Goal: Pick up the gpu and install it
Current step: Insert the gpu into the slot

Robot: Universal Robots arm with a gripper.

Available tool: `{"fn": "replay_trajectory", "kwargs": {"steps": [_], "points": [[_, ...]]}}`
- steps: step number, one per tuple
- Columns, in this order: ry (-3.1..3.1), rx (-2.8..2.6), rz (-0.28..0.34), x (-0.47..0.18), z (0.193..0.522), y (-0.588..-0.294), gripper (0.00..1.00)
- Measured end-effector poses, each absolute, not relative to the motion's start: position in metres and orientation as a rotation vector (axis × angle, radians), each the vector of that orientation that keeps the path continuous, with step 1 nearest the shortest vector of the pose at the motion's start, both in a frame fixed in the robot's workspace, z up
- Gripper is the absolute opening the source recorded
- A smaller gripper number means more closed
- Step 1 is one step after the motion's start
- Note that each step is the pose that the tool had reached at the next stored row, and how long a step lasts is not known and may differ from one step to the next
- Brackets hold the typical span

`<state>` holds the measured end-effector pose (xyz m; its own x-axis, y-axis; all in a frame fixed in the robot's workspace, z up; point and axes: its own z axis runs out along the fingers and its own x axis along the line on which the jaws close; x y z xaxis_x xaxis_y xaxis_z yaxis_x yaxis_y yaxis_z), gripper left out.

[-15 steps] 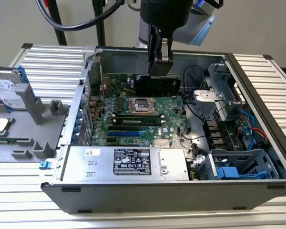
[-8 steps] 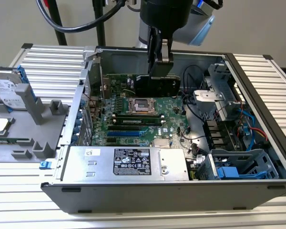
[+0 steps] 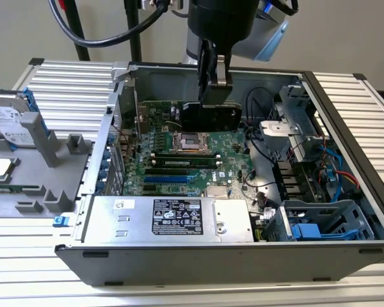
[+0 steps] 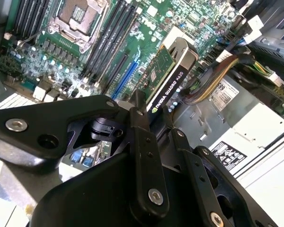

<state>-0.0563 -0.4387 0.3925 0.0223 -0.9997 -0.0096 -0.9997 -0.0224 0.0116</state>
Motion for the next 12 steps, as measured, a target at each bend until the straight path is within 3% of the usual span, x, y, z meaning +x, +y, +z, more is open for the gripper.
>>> {"fn": "replay_trajectory", "kwargs": {"steps": [12], "points": [[-2.195,2.245,-0.023,-0.0563,0.3876,-0.4387,0.0]]}}
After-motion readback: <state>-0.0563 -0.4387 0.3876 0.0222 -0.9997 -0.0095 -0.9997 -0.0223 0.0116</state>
